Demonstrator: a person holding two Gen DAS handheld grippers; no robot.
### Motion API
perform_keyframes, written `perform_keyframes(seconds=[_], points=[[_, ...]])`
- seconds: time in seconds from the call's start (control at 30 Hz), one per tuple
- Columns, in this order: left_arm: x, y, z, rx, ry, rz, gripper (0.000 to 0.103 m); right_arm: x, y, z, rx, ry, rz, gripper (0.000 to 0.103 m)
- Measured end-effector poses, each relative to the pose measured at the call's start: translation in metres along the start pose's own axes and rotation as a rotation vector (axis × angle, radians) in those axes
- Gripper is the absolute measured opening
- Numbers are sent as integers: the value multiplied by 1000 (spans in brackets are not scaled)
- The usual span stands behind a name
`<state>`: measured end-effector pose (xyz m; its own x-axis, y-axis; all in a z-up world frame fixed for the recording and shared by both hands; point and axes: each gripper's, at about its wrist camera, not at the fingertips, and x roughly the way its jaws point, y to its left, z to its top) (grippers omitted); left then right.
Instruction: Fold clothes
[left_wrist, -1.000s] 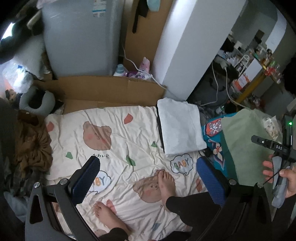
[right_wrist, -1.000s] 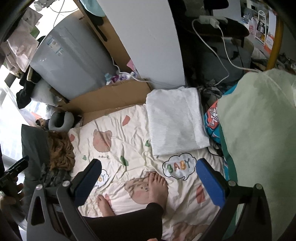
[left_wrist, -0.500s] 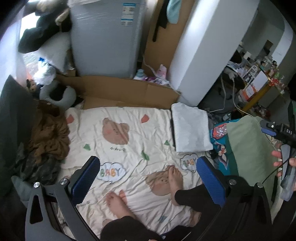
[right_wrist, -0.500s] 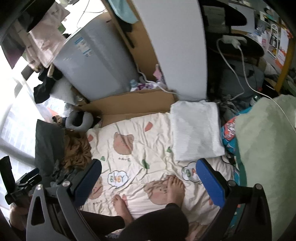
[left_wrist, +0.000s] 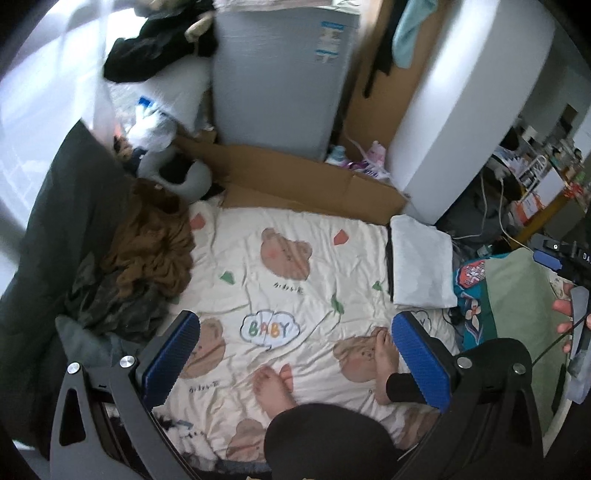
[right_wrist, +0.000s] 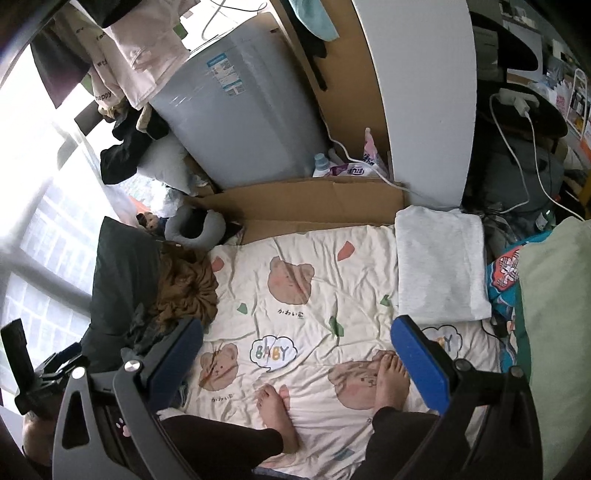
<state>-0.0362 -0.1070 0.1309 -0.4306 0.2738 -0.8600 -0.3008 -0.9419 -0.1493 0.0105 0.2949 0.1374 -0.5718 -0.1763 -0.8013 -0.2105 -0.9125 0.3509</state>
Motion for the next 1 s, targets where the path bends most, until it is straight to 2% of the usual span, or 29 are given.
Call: perform_keyframes(seconds=[0.27, 0.37, 0.53, 0.77, 1.0], points=[[-11, 30, -30, -31, -29, 51, 103, 16, 10, -16, -26, 16, -47, 102], [-18, 32, -41, 2, -80, 132, 103, 18, 13, -22, -39, 15, -34, 102], [-21, 37, -57, -6, -124, 165, 103, 25, 16, -33, -63, 13, -33, 102], [-12, 21, -68, -17, -151, 119, 103, 36, 20, -54, -103, 9, -21, 103], [17, 5, -70, -34, -135, 56, 103, 52, 15, -76, -145, 35, -31, 103]])
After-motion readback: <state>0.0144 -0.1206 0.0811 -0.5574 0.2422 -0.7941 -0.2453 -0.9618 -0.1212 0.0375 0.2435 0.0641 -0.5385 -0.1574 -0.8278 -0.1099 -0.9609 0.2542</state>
